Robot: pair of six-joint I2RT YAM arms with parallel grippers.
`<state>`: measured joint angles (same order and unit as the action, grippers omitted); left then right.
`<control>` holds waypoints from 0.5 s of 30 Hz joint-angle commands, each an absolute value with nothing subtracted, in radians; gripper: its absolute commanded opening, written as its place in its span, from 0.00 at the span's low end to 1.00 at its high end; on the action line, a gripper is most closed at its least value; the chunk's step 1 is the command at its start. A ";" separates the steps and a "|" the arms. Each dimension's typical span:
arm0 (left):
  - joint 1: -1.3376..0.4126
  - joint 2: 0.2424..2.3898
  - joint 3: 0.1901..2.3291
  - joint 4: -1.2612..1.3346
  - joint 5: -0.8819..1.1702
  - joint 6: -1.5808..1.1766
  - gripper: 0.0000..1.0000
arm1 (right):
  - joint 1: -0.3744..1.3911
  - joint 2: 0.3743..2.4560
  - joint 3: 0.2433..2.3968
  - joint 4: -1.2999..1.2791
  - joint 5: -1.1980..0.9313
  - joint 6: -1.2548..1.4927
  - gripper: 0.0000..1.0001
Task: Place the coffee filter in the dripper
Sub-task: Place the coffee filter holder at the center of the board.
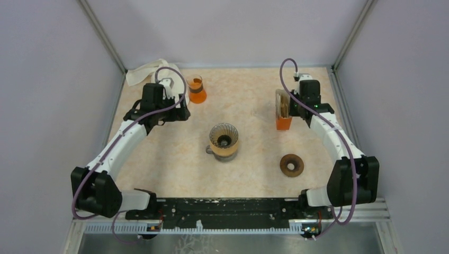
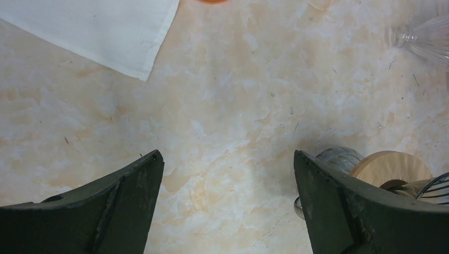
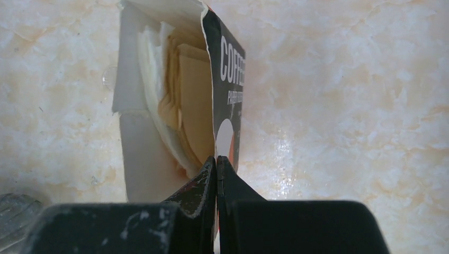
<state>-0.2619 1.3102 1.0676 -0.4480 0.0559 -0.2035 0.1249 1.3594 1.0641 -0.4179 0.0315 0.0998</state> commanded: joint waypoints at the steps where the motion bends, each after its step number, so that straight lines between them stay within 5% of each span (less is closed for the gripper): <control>1: -0.258 1.309 1.061 -0.427 0.060 -0.188 0.97 | 0.111 1.352 1.103 -0.372 -0.049 0.076 0.00; 15: -0.257 1.302 1.058 -0.423 0.079 -0.190 0.98 | 0.105 1.340 1.127 -0.408 0.141 0.026 0.00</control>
